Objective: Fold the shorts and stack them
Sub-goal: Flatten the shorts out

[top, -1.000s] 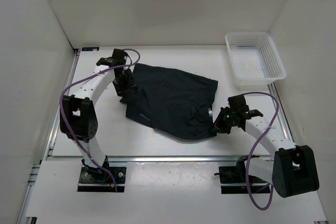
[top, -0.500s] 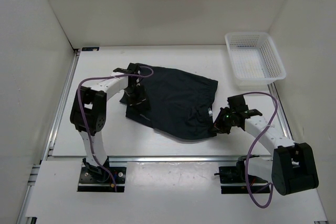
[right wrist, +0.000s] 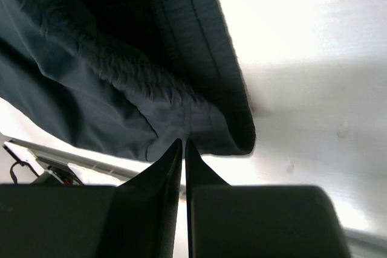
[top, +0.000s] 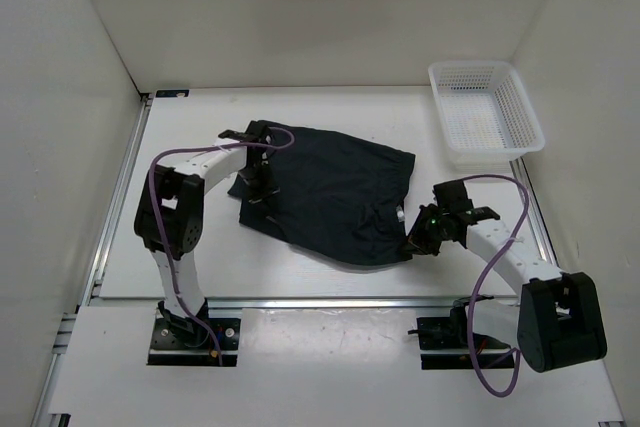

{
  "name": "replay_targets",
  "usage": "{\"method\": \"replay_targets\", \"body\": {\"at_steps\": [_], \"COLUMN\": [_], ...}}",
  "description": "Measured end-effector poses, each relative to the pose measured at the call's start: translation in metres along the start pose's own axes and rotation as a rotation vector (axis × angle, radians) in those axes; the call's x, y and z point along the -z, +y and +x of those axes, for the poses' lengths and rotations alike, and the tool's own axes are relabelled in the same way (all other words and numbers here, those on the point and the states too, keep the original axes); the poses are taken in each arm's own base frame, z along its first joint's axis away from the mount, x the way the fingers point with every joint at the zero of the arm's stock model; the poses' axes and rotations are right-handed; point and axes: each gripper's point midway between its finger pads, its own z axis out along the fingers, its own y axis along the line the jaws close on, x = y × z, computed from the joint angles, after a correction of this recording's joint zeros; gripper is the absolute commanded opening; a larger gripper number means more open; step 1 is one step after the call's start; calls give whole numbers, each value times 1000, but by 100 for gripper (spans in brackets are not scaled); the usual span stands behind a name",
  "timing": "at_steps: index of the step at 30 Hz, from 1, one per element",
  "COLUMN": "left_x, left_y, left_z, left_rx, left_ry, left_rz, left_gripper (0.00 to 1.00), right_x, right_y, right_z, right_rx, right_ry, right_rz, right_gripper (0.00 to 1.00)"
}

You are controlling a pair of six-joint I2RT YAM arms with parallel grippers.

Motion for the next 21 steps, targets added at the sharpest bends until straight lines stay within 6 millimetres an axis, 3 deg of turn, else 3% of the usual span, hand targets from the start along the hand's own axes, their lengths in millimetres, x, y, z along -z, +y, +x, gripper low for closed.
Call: {"method": "replay_targets", "body": {"at_steps": [4, 7, 9, 13, 15, 16, 18, 20, 21], "left_x": [26, 61, 89, 160, 197, 211, 222, 211, 199], "left_y": [3, 0, -3, -14, -21, -24, -24, -21, -16], "left_z": [-2, -18, -42, -109, -138, -146, -145, -134, -125], "left_rx": [-11, -15, -4, 24, 28, 25, 17, 9, 8], "left_ry": [-42, -105, -172, -355, -460, -500, -523, -495, -461], "left_rz": [-3, 31, 62, 139, 186, 204, 217, 209, 195], "left_gripper": [10, 10, 10, 10, 10, 10, 10, 10, 10], "right_x": [19, 46, 65, 98, 108, 110, 102, 82, 66], "right_y": [12, 41, 65, 138, 171, 182, 184, 174, 167], "right_z": [-11, -38, -64, -146, -181, -190, -181, -148, -125], "right_rx": [22, 52, 71, 151, 198, 219, 228, 212, 203], "right_ry": [-43, -135, -190, -316, -370, -392, -378, -301, -247], "right_rz": [1, -33, -51, -104, -143, -161, -179, -194, -196], "right_gripper": [9, 6, 2, 0, 8, 23, 39, 58, 60]}}
